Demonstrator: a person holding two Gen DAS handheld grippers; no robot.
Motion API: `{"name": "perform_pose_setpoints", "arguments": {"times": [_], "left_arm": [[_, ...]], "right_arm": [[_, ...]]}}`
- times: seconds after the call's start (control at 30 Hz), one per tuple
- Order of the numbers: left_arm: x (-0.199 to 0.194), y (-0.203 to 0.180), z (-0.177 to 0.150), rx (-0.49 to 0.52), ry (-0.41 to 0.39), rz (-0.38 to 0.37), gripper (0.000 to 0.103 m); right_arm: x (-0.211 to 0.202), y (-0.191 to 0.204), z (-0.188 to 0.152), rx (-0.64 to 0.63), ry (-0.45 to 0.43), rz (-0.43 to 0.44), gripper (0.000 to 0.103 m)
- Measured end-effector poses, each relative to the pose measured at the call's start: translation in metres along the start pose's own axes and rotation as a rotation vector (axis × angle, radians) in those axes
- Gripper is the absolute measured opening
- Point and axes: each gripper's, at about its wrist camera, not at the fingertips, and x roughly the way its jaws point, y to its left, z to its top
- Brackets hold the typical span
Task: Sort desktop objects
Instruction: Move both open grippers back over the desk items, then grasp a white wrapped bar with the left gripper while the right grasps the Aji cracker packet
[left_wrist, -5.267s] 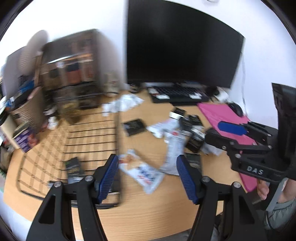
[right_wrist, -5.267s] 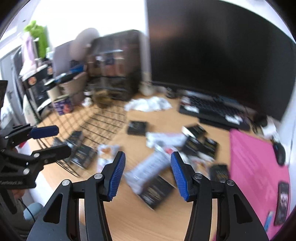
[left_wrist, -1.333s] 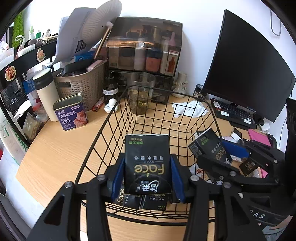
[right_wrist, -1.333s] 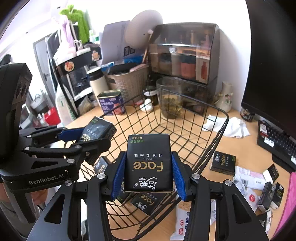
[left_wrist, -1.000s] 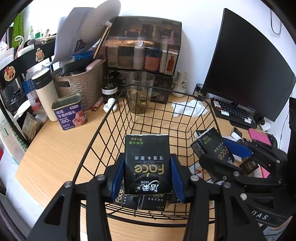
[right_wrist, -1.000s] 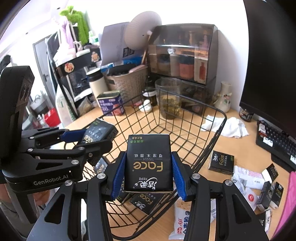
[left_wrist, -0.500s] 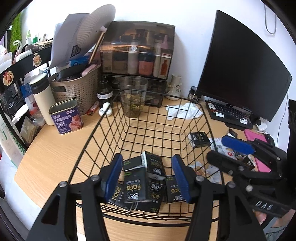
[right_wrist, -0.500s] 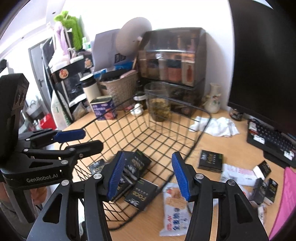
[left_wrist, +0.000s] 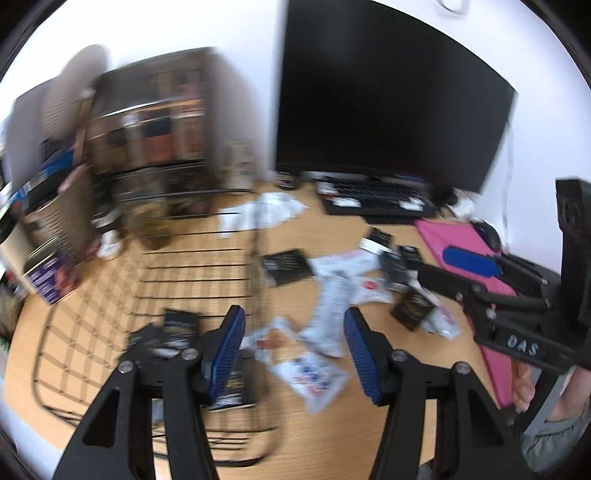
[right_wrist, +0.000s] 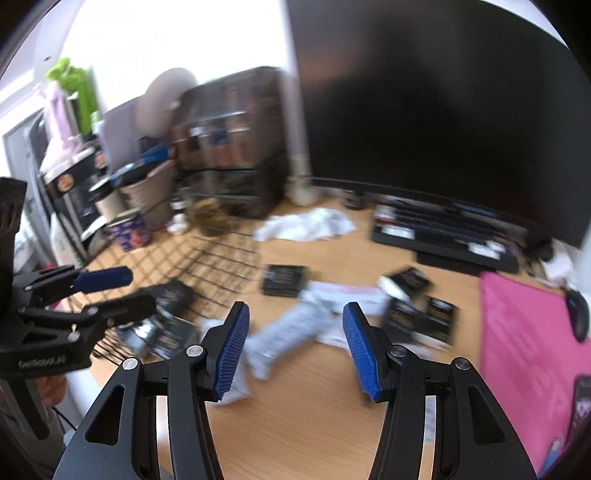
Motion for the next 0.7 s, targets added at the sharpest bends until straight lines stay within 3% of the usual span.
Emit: {"name": "perform_pose_setpoints", "arguments": {"times": [0.2,0.3,0.5,0.7], "left_arm": [[0.048,-0.051,0.003,0.090,0.072,-0.046,0.061],[0.074,-0.060,0.004,0.093,0.108,-0.029,0.061],[0.118,-0.058,-0.002,0.089,0.188,-0.002,0.061],[0.136,-0.049,-0.006,0.076,0.210,0.009,0.061]], "right_arm": [[-0.006,-0.064,-0.027,0.084,0.048,-0.089,0.053],[0.000,-0.085,-0.043,0.114,0.086,-0.097,0.053],[0.031,-0.101,-0.058,0.131,0.152,-0.083,0.053],[0.059,-0.103,-0.073,0.133,0.216,-0.066,0.053]]}}
